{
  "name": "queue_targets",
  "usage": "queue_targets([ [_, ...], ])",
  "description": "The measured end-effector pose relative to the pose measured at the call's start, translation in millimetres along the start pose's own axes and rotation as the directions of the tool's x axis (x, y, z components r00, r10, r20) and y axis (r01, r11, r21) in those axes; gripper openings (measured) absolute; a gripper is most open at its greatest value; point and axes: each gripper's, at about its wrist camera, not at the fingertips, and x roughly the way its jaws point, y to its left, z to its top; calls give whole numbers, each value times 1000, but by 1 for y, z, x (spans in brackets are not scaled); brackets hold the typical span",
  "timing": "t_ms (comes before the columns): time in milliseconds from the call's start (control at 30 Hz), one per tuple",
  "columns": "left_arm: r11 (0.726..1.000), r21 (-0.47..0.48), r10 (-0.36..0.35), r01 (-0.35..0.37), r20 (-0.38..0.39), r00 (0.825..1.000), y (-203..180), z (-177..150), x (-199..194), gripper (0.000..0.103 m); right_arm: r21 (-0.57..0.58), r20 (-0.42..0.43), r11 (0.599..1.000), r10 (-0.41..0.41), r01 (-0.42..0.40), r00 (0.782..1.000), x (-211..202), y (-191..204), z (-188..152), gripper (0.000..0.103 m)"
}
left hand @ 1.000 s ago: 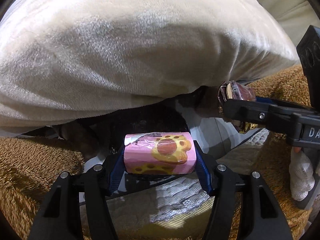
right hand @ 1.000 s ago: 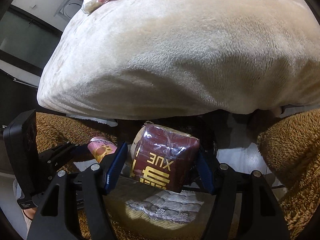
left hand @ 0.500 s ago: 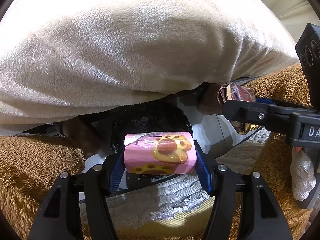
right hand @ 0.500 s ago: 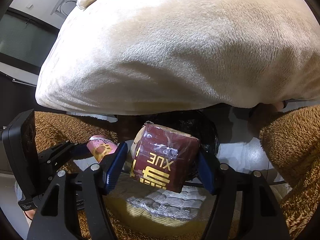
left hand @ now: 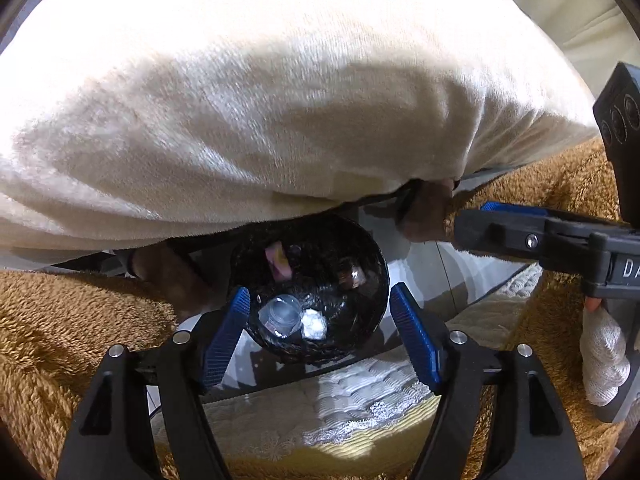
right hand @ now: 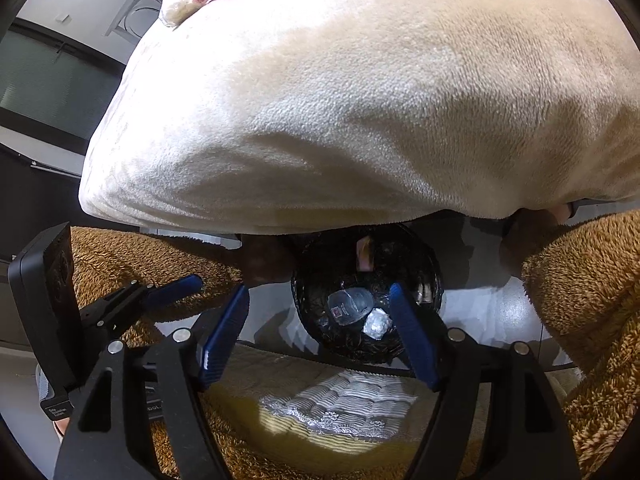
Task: Collect trash
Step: 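Open both tools over the bin to drop the two boxes, then grasp the white plastic bag with the left tool while the right tool grasps the pink paper cup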
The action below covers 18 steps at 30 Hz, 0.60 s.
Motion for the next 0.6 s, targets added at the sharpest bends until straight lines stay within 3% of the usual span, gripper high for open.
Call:
queue_targets([
  [267,999,-8,-31,33,160,987,4,-8,-37,71,-94,131,993,86,-74,988,-40,17,-6,72],
  [467,996,-33,-65,77,278,958,14,-4,-69,71,-196,238,978,123,-77,963,-71,33,0,72],
  [600,997,-42,-43,62,358,933,23,12,-88,71,-249,326,968,120,-37,938,-92,40,17,72],
])
